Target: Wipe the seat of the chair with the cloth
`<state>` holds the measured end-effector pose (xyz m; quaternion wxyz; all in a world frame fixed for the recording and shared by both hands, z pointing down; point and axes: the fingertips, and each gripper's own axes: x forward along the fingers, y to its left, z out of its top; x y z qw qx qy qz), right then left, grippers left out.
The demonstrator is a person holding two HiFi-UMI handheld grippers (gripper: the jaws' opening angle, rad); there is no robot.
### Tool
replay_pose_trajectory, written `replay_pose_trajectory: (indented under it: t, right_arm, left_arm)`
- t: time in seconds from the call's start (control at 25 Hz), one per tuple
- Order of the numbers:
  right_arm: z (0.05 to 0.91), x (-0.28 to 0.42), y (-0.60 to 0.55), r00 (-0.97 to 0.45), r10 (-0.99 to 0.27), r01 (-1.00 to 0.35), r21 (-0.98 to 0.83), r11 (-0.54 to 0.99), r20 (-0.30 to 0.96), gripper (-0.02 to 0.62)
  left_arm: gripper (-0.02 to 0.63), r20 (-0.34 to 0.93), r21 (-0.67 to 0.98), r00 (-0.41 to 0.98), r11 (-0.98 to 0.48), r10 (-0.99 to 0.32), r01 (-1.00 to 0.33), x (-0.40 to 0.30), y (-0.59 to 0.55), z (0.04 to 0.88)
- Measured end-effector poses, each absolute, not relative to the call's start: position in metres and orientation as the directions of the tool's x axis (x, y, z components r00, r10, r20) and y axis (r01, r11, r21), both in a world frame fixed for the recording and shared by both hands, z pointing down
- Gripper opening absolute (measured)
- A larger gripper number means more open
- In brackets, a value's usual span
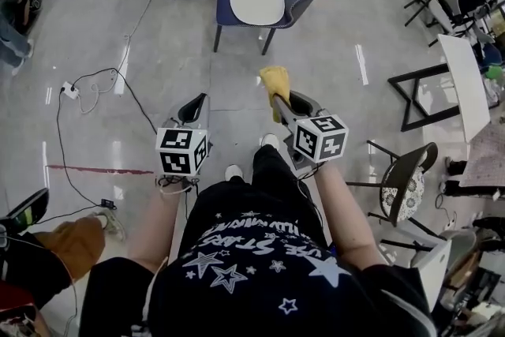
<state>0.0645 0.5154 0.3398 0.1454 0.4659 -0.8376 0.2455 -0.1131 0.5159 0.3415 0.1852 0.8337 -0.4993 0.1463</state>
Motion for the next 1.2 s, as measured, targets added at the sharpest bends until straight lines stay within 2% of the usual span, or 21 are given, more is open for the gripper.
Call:
replay_pose_trajectory:
  t: [0.48, 0.8, 1.2]
  right_arm:
    - [0.36, 0.068, 0.424, -0.528, -0.696, -0.849, -0.297, 0.437, 0.486, 0.101]
    - [0.403, 0.066, 0.287, -0.574, -0.628, -0.818, -0.336, 0.467, 0.525, 0.101]
    - [0.408, 0.085, 0.121, -0.621, -0.553, -0.78, -0.372, 0.504, 0.555, 0.101]
  left_arm:
    - [0.021, 0.458, 0.143, 0.391, -0.368, -0.799, -0.919, -0.131, 0.441, 0.351]
    - [0.021, 0.513, 0.125, 0.314, -0.293, -0.799, -0.948, -0.135, 0.321, 0.374]
    - [0.021, 0.52, 0.122, 0.238, -0.205, -0.82, -0.971, -0.111, 0.147, 0.362]
